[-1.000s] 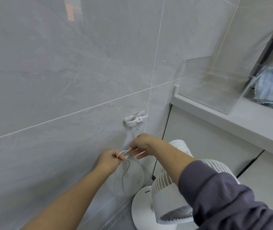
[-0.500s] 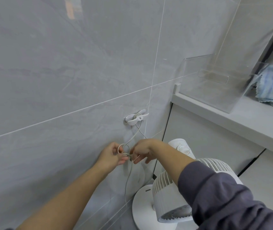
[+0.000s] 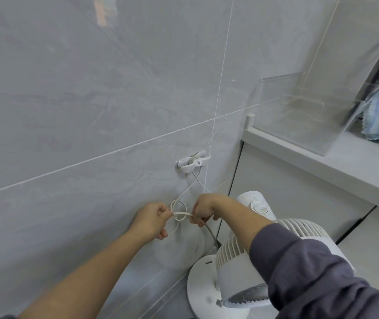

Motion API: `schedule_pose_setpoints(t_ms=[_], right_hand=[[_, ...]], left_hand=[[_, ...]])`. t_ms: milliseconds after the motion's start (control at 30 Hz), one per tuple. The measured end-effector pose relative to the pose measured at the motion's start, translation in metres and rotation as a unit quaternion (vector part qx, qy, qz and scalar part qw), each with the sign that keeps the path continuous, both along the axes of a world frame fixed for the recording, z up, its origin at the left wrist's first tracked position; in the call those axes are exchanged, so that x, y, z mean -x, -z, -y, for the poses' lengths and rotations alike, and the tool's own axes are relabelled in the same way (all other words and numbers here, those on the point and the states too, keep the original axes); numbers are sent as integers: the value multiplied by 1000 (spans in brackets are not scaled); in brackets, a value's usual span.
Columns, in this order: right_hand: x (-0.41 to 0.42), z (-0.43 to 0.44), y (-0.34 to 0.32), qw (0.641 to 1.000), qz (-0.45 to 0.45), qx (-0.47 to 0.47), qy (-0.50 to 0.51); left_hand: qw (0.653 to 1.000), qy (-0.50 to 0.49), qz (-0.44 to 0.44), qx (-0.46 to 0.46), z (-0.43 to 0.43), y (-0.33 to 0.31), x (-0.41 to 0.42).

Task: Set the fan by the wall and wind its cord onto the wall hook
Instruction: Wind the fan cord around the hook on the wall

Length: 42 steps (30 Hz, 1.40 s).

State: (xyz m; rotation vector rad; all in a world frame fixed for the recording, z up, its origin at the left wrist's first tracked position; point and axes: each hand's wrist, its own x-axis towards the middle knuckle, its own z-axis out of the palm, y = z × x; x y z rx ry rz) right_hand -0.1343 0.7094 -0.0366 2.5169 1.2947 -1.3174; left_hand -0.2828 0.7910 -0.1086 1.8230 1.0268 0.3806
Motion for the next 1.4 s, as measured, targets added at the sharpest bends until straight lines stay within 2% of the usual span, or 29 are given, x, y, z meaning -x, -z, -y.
schedule_pose_setpoints(t_ms=[200,300,467,533,633,700,767,833,967,1000,1067,1100,1133,1200,1300,1367,1400], right_hand=[[-7,-1,3,998,15,-44,31],[-9,-3,4,994,43,-93,41],[-9,-4,1,983,-67,-147,89],[-4,-5,1,983,-86,-133,94],[5,-6,2,994,-47,-94,35],[8,-6,3,996,-18,-86,-2],[7,-7,4,995,-6,-97,-8],[5,-7,3,994,14,-111,-1],[-6,-3,7,991,51,-124,0],[-8,-1,8,991,53,-122,0],[-10,1,10,991,58,-117,-3],[-11,2,10,990,56,-127,-2],[-12,1,10,989,46,-144,1],[-11,0,8,984,30,-177,-2],[-10,-4,4,978,52,-200,-34],[-10,-6,3,975,69,-205,-46],[-11,-7,4,974,74,-207,-48]], left_hand=[[995,-65,-75,31,2,0,-2],[992,-42,-100,71,6,-4,-5],[988,-24,-128,88,6,-9,-6],[992,-6,-103,67,4,-9,-10],[999,11,-51,3,5,-15,-12],[997,15,-48,-54,6,-19,-10],[988,32,-94,-120,9,-23,-7],[977,41,-149,-149,12,-28,-2],[965,35,-253,-64,19,-23,5],[950,52,-303,-54,20,-22,6],[897,97,-428,-52,20,-20,9],[880,110,-459,-54,21,-19,10],[877,117,-462,-63,21,-19,10],[909,114,-392,-78,18,-17,6],[977,77,-194,-35,18,-22,-6],[994,23,-101,-23,20,-28,-10],[996,12,-89,-27,19,-30,-11]])
